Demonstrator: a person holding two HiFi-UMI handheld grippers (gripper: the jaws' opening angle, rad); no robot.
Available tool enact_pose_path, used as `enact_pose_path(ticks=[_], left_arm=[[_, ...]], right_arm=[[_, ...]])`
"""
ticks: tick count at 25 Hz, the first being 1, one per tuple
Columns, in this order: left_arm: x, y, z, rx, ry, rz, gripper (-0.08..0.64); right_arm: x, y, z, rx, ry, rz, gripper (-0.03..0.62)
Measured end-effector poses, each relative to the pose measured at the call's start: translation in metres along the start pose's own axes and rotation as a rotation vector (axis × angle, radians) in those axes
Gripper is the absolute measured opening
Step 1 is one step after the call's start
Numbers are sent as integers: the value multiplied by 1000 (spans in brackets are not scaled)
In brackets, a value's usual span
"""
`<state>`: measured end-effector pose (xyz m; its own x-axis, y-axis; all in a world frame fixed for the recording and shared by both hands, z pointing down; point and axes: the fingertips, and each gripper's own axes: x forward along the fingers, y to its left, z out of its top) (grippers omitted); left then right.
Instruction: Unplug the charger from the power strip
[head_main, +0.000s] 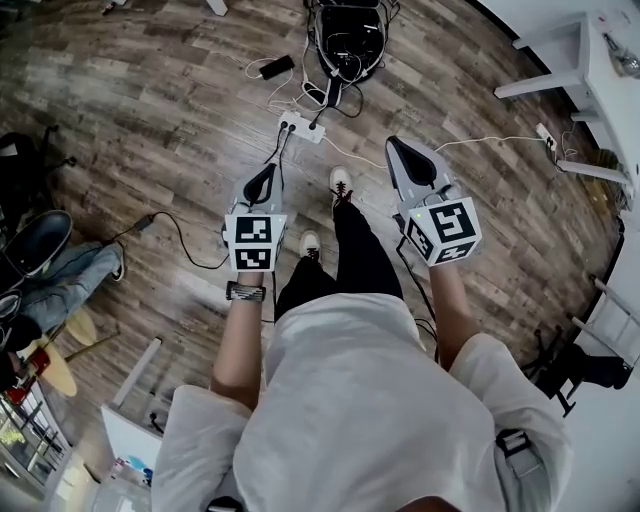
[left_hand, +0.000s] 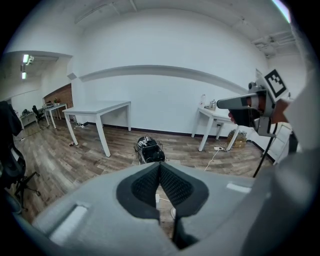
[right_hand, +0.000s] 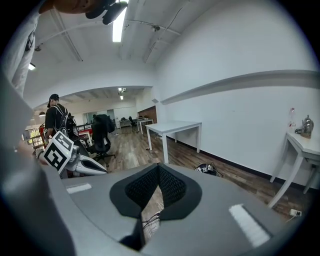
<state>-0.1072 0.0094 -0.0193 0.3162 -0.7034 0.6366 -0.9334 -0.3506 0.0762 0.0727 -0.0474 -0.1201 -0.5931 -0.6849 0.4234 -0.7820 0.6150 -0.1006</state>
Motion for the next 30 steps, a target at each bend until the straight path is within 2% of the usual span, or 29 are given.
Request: enact_pose_path(ticks=[5, 13, 16, 24, 30], left_arm=[[25, 0, -26, -17, 14, -3, 5], [82, 13, -78, -46, 70, -26, 6], [101, 24, -88, -64, 83, -32, 18], [154, 22, -99, -47, 67, -64, 31], [198, 23, -144, -41, 93, -108, 41]], right_arm=[[23, -14, -40, -19, 48, 3, 2], [69, -33, -102, 10, 85, 16, 2], [86, -36, -121, 38, 93, 33, 2], [123, -55, -165, 47, 123, 39, 2], [151, -71, -214, 55, 143, 14, 2]])
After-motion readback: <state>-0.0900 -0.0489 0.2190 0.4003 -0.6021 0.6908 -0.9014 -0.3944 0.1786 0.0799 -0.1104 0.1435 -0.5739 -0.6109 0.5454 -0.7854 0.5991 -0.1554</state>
